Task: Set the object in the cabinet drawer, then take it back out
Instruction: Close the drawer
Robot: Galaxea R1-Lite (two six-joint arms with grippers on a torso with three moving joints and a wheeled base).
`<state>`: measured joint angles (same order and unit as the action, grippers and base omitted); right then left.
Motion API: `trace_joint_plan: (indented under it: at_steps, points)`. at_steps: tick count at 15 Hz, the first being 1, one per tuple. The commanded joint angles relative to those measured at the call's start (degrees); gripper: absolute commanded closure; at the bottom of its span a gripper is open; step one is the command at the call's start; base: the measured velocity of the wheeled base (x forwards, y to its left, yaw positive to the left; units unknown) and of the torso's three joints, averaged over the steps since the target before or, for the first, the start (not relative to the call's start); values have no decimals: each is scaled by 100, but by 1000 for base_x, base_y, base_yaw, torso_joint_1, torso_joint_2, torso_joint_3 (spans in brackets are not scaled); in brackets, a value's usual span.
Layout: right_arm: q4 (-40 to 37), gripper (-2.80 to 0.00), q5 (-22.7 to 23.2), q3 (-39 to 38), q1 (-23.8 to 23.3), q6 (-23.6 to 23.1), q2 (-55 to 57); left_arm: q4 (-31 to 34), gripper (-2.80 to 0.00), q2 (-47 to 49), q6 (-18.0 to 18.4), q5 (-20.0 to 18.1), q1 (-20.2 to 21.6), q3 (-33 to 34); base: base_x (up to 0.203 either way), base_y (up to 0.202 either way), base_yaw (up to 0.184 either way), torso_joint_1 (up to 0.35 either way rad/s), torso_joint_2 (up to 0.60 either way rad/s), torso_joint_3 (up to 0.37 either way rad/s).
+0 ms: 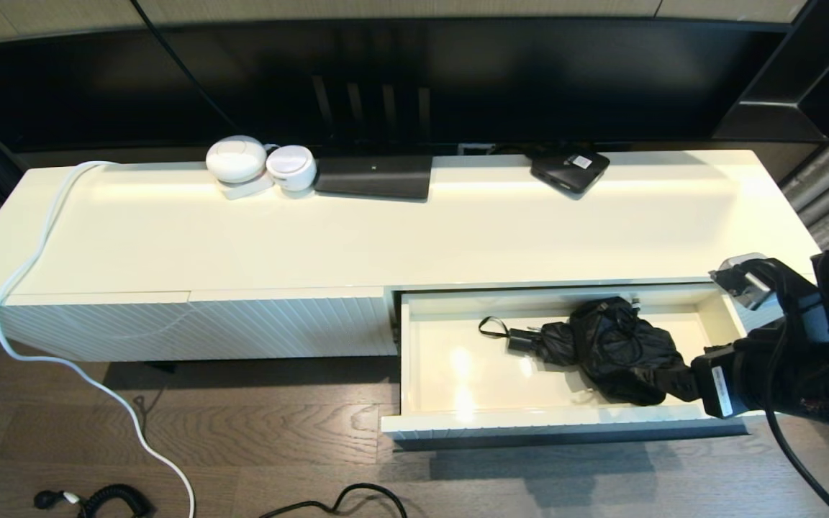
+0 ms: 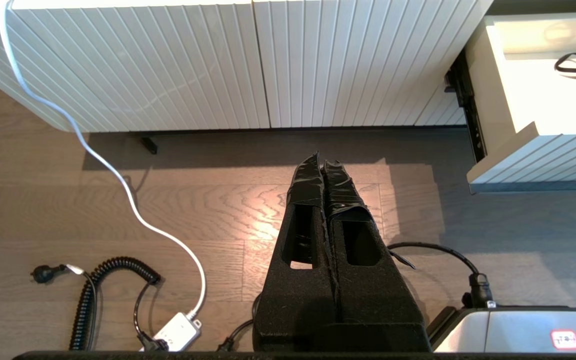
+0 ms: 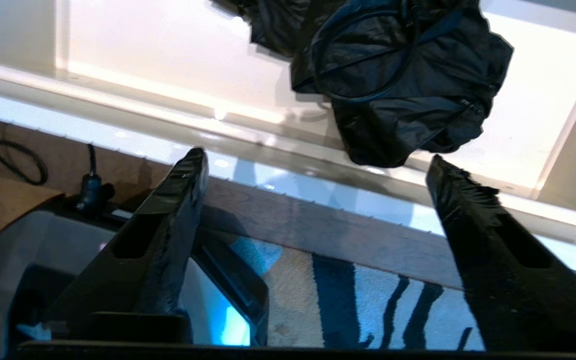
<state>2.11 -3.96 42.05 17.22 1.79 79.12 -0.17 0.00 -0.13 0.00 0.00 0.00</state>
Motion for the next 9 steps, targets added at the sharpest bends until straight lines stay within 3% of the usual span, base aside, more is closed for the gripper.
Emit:
trace_joint_plan:
  at_steps: [1,9]
  points:
    - [-30,0,8,-167,116,-11,-417,-1,0,0,-4,0,0,8,0,0,0,0,0,0]
    - [-531,0,708,-584,150,-188,-1096,-1,0,0,-4,0,0,0,0,0,0,0,0,0]
